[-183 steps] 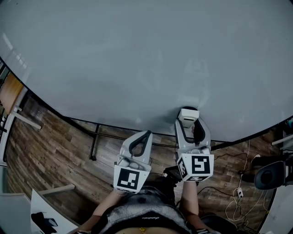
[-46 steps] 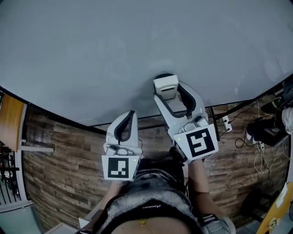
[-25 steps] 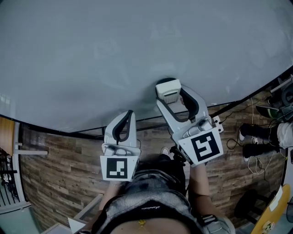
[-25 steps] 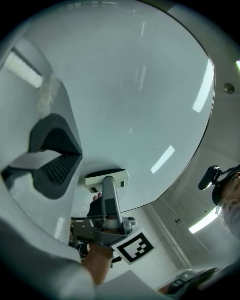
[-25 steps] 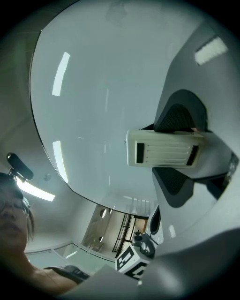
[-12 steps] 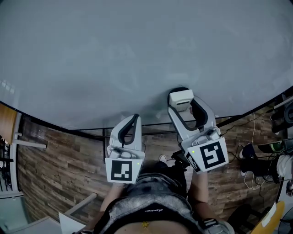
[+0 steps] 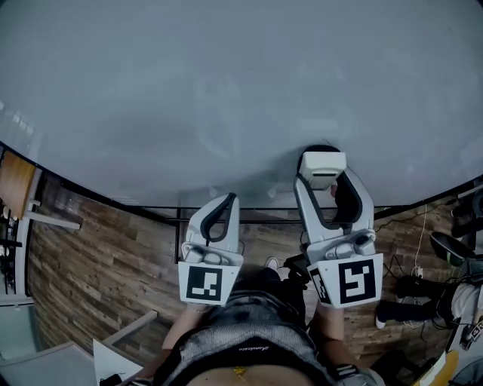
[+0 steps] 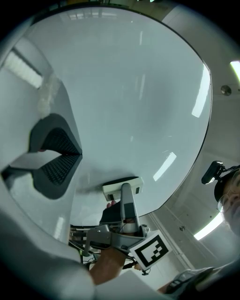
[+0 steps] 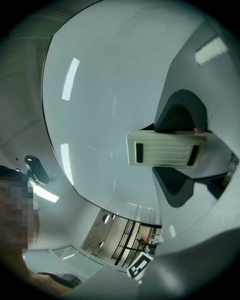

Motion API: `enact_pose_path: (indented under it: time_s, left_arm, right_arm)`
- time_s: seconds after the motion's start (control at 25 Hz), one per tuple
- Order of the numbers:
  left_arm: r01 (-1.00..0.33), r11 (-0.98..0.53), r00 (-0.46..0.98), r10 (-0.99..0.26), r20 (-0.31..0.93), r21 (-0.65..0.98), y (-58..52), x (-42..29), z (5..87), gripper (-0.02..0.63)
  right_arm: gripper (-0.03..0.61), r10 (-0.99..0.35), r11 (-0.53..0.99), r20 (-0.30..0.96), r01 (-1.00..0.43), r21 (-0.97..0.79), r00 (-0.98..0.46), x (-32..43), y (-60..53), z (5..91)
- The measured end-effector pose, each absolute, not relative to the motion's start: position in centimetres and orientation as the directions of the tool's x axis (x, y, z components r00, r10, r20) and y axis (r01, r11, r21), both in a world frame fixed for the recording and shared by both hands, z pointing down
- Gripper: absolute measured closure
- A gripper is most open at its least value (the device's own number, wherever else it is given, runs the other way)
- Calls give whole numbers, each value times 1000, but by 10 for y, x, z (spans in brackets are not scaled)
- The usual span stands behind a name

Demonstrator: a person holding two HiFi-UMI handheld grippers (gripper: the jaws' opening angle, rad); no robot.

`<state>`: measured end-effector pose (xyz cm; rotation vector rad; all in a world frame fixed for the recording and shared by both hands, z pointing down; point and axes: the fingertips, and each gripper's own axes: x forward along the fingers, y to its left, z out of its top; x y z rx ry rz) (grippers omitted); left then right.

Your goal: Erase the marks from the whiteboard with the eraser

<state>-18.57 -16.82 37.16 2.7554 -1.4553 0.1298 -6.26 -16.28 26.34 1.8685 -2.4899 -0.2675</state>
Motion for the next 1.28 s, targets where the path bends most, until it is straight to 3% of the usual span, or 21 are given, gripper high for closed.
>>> enact_pose_path:
  time_s: [0.24, 0.72, 1.28]
  left_arm:
    - [-837, -548, 545, -832, 100, 4, -176, -242, 388, 609]
    - [-821, -571, 565, -816, 122, -13, -187, -247, 392, 609]
    - [-821, -571, 566, -814, 130, -6, -196, -268, 406, 609]
  right_arm:
    - [336, -961, 265, -59, -961, 81, -270, -98, -165, 302]
    - [336, -979, 205, -6, -978, 45, -206, -93, -171, 342]
    - [336, -967, 256, 16, -966, 32, -255, -140, -195, 351]
